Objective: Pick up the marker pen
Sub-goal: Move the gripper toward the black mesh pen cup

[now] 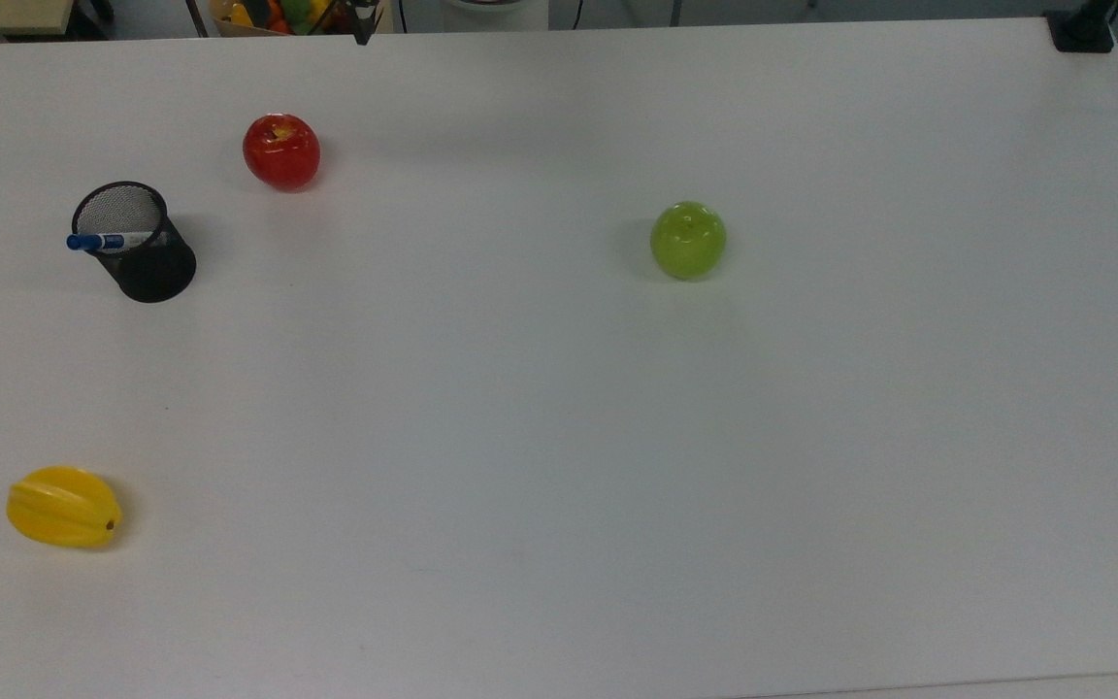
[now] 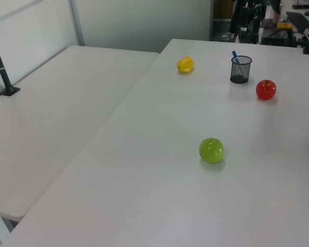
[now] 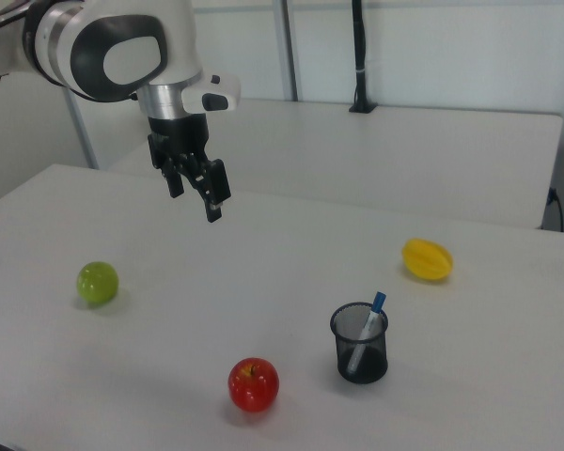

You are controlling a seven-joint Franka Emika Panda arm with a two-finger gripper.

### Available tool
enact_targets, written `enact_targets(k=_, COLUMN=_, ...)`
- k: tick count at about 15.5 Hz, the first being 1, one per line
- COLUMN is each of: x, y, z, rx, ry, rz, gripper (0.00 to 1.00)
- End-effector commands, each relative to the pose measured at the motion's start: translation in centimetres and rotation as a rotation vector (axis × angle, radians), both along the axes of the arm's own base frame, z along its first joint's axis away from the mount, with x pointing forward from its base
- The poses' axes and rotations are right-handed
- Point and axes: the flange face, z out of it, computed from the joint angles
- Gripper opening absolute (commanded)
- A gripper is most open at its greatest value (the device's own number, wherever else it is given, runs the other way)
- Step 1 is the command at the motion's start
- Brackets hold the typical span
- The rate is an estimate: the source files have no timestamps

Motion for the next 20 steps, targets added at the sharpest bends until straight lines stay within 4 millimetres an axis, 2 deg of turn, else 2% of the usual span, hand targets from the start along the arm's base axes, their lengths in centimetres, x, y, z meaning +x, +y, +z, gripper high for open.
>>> enact_targets(k=1, x=0.0, y=-0.5, z=0.2, rx=-0.022, ry=-0.007, rz=-0.010, gripper=1.00)
enact_targets(k=15, x=-0.2, y=-2.0, z=0.4, rx=-0.023, ry=-0.019, rz=-0.026, gripper=1.00)
enact_targets(k=18, x=-0.3, y=-3.3, z=0.5, rx=-0.023, ry=-0.027, rz=-0.035, gripper=1.00)
enact_targets(k=20, x=-0.2, y=-5.2, z=1.4, rx=-0.036, ry=-0.079, rz=-0.036, gripper=1.00)
